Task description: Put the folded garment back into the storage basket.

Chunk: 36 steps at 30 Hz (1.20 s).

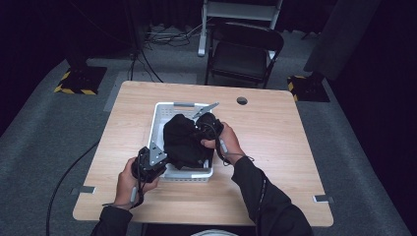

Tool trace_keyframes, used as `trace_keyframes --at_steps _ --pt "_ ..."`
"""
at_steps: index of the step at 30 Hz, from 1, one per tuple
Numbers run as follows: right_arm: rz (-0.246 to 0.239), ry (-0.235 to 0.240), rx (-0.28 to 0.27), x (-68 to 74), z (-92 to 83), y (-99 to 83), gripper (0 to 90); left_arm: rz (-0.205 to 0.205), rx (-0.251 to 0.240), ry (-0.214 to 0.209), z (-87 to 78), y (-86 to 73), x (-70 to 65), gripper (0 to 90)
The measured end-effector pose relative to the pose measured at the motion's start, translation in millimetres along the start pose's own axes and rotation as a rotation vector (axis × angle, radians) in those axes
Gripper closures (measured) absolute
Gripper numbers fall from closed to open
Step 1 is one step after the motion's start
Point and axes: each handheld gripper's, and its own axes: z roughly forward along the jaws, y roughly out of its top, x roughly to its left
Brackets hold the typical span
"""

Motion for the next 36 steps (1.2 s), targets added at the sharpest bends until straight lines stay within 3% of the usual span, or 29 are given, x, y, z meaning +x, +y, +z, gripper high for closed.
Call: trace_keyframes --at_steps 21,27,36 --pt "0.020 -0.005 0.035 -2.0 7.0 0.8 66.2 -0.018 -0.023 -0.067 -5.1 2.7 -0.4 70.8" --pt "0.019 0.003 0.045 -3.4 7.6 -0.2 57.5 -0.007 -0.030 -0.067 -6.1 4.0 -3.6 65.7" --pt "-0.006 -0.033 0.059 -0.4 4.0 0.8 44.4 -0.011 -0.044 -0.128 -9.6 8.7 -7.9 54.3"
